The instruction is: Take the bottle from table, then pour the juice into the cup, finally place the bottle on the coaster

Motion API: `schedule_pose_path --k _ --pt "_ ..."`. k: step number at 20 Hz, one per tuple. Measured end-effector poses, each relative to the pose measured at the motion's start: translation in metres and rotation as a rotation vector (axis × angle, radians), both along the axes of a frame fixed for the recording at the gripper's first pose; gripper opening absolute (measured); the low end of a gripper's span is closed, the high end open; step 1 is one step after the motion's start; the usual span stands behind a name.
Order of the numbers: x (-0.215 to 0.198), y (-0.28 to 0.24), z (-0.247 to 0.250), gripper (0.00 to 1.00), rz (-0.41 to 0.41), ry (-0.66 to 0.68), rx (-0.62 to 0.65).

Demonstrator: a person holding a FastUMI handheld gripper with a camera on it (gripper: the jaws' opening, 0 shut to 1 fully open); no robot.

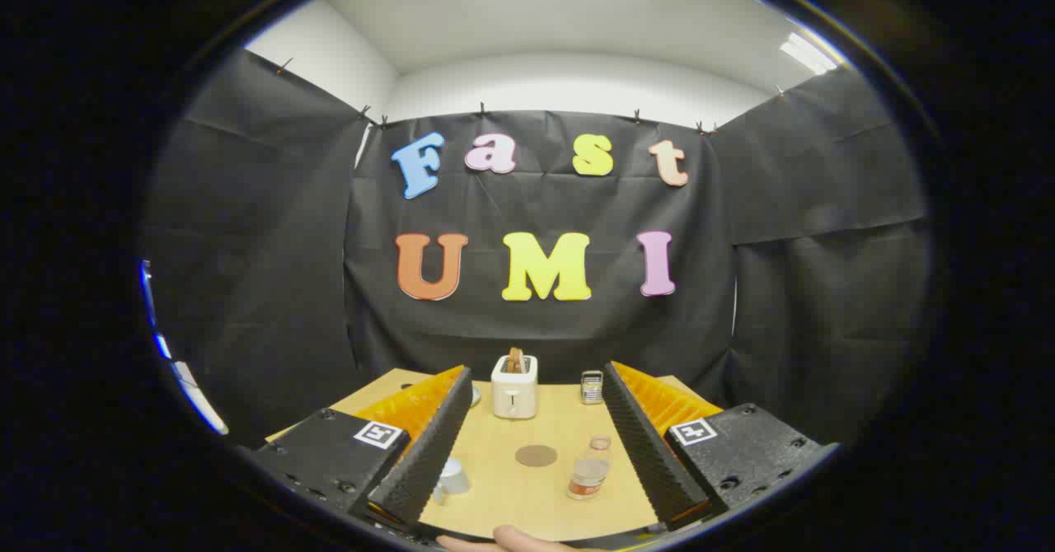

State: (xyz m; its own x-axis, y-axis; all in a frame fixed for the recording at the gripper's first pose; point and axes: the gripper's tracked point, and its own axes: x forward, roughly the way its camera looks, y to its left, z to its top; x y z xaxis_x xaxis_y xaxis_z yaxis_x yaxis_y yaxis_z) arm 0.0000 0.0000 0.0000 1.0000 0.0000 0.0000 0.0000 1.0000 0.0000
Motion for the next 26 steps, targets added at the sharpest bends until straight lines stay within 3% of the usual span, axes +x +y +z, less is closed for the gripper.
schedule_pose_path --k 11,26 --pt "0.000 0.010 0.012 1.00 0.029 -0.031 0.009" --pt "0.009 -0.016 -0.002 1.00 -0.010 -0.007 0.027"
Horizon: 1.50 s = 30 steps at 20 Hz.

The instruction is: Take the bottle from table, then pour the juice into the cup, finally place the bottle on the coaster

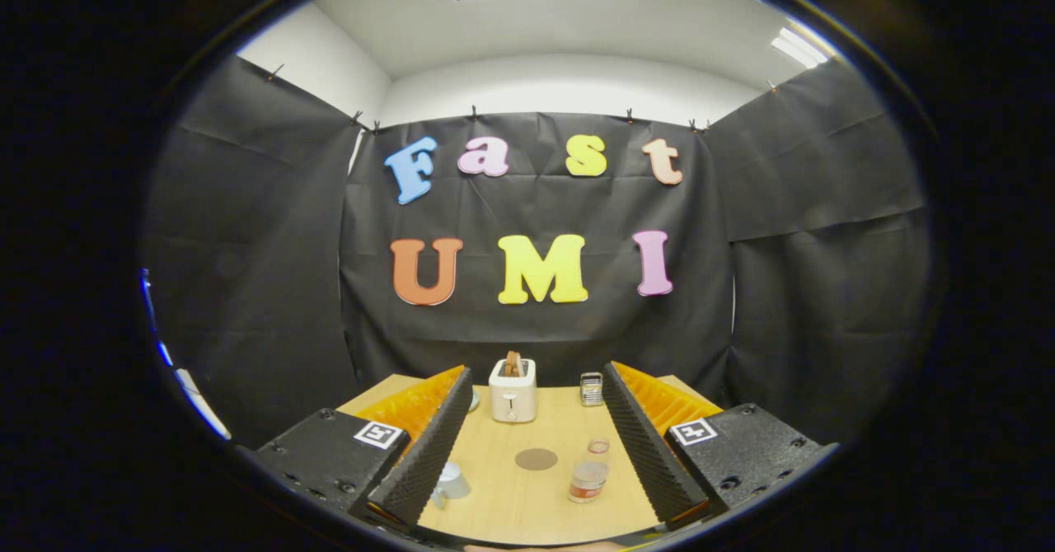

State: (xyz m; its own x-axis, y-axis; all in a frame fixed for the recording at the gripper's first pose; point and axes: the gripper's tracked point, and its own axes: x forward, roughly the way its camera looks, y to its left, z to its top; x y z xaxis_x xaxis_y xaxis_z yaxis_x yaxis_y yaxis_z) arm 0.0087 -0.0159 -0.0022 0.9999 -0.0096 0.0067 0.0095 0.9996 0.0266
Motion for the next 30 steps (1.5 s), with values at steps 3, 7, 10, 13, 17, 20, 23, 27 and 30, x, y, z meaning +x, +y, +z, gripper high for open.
schedule_pose_path --k 3,7,10,13,17,20,23,27,30 --pt "0.005 -0.004 -0.006 1.00 0.002 0.000 0.012" --pt "0.014 -0.014 -0.021 1.00 -0.011 0.010 0.010" --pt "0.022 -0.021 -0.034 1.00 -0.015 0.012 0.001" --pt "0.033 -0.031 -0.052 1.00 -0.024 0.036 0.000" --pt "0.048 -0.044 -0.082 1.00 -0.037 0.070 0.001" --pt "0.059 -0.056 -0.107 1.00 -0.049 0.094 0.002" --pt "0.071 -0.065 -0.134 1.00 -0.062 0.127 -0.005" --pt "0.083 -0.069 -0.160 1.00 -0.058 0.142 -0.011" --pt "0.089 -0.072 -0.176 1.00 -0.054 0.135 -0.024"
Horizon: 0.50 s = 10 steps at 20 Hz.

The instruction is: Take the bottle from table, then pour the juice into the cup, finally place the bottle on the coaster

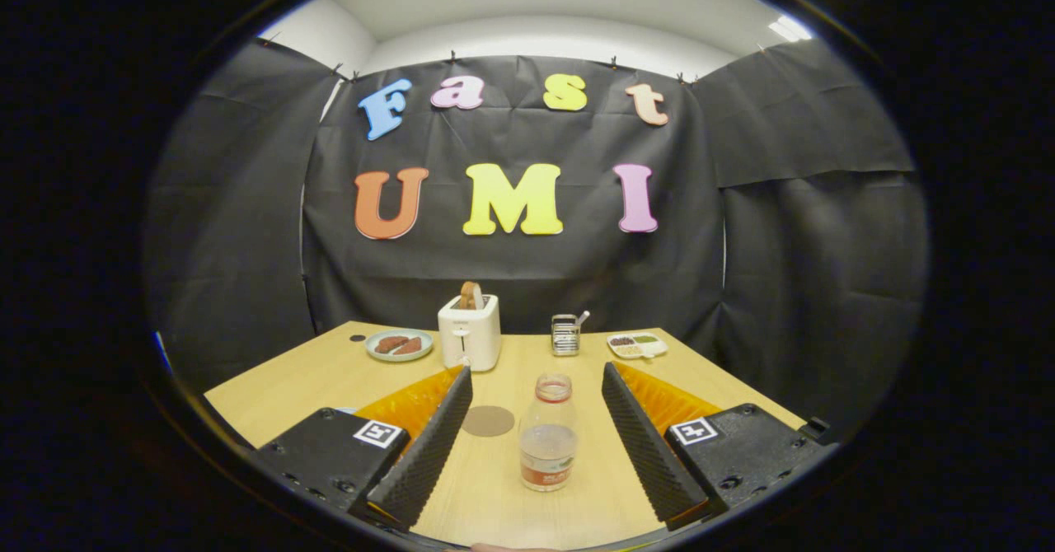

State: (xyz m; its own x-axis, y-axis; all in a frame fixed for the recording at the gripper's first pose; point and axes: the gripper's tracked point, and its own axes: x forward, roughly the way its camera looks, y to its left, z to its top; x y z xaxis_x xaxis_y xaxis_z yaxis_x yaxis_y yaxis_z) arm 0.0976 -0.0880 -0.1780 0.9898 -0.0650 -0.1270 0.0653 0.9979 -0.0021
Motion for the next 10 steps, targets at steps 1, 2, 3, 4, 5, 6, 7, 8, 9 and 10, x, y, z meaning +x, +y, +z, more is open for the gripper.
schedule_pose_path --k 1,2,3,4,5,6,7,8,9,10 --pt "0.002 -0.002 -0.004 1.00 -0.005 -0.003 -0.002" --pt "0.003 -0.004 -0.009 1.00 -0.010 -0.002 0.000" --pt "0.005 -0.005 -0.014 1.00 -0.010 -0.002 0.002" --pt "0.006 -0.005 -0.020 1.00 -0.009 0.000 0.005" --pt "0.008 -0.006 -0.025 1.00 -0.008 0.004 0.006" --pt "0.012 -0.006 -0.032 1.00 -0.008 0.008 0.006" --pt "0.014 -0.009 -0.038 1.00 -0.013 0.019 0.006" --pt "0.017 -0.012 -0.046 1.00 -0.019 0.030 0.010" --pt "0.020 -0.015 -0.052 1.00 -0.026 0.039 0.017" --pt "0.022 -0.017 -0.058 1.00 -0.031 0.048 0.024"
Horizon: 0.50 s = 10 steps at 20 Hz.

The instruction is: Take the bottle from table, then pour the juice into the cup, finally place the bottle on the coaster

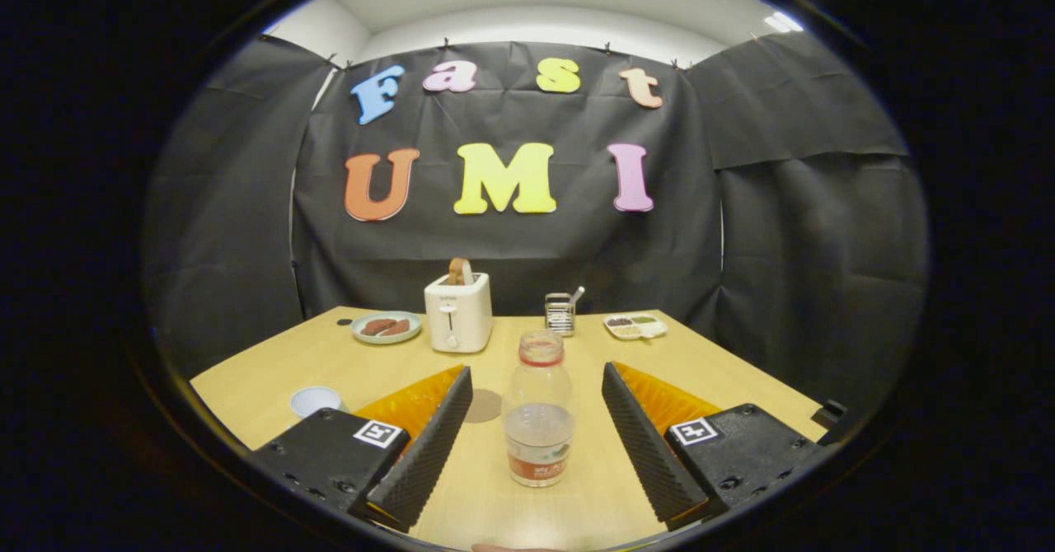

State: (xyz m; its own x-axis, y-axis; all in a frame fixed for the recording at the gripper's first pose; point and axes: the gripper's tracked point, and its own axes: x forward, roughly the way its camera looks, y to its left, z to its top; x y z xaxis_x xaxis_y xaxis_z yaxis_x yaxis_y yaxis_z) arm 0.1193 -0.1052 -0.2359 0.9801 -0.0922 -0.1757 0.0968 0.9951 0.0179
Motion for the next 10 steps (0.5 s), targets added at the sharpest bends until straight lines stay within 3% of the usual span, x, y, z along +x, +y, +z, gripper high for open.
schedule_pose_path --k 10 --pt "0.013 -0.006 -0.045 1.00 0.029 0.004 0.022"
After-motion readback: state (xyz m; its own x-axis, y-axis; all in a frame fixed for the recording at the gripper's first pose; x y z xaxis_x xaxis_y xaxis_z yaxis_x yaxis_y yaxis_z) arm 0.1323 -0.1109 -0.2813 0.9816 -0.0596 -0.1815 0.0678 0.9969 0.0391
